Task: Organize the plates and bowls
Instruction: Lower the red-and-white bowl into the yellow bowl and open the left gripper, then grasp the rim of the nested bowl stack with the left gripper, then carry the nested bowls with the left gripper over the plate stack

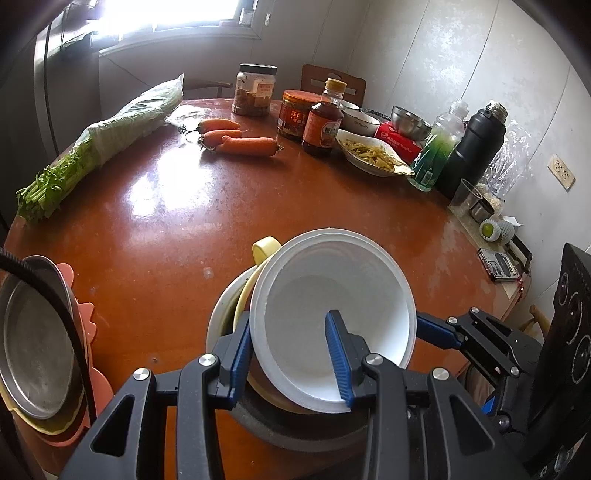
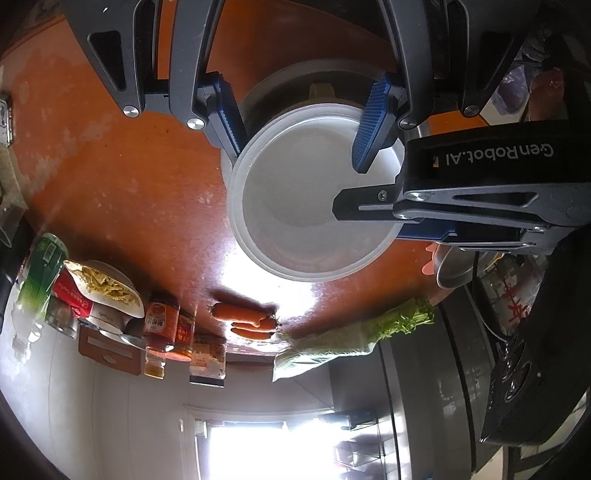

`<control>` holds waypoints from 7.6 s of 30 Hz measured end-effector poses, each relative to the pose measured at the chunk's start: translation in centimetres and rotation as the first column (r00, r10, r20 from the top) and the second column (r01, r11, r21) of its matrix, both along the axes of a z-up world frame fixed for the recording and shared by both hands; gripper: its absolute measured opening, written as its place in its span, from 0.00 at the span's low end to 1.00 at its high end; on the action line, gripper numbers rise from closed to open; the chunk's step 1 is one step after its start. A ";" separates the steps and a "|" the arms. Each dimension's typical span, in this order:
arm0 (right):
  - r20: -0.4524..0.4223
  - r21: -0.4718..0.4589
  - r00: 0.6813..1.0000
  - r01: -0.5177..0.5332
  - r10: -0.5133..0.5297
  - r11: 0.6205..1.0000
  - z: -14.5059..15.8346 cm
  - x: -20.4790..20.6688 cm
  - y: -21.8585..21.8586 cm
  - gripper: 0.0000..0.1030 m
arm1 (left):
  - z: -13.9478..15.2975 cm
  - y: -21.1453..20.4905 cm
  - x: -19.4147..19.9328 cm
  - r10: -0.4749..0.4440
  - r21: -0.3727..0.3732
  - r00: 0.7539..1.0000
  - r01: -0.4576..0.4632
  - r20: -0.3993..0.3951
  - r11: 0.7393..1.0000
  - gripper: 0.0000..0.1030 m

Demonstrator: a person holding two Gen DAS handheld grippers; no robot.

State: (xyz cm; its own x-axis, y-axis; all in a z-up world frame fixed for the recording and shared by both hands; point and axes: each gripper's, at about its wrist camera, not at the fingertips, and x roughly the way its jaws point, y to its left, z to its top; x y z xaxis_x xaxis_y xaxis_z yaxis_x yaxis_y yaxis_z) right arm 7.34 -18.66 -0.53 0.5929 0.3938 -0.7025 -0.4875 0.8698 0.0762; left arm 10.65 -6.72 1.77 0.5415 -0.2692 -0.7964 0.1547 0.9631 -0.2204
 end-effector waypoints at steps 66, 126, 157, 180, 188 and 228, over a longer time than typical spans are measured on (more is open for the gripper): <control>0.053 0.029 0.997 0.063 -0.064 0.998 2.4 -1.0 -1.2 0.67 | 3.0 2.9 -3.4 0.079 0.052 0.987 -0.087 0.137 0.995 0.51; 0.044 0.069 0.996 -0.084 0.081 0.994 4.4 2.3 5.6 0.47 | 3.5 10.2 -2.2 0.192 -0.020 0.980 -0.191 0.049 0.981 0.51; 0.011 0.056 0.954 -0.300 0.300 0.952 3.3 3.2 19.4 0.47 | 2.6 22.2 -5.4 0.376 0.008 0.926 -0.377 0.037 0.926 0.51; -0.050 0.014 0.949 -0.312 0.312 0.950 0.7 3.5 21.4 0.47 | -0.4 23.2 -4.3 0.378 0.007 0.926 -0.378 -0.010 0.926 0.51; -0.057 0.005 0.949 -0.310 0.310 0.951 0.3 3.6 21.6 0.47 | -0.9 23.4 -4.1 0.377 0.005 0.926 -0.377 -0.011 0.926 0.51; -0.035 -0.009 0.957 -0.290 0.289 0.957 0.5 3.7 21.4 0.55 | 0.3 23.1 -4.3 0.394 0.014 0.917 -0.396 0.069 0.918 0.55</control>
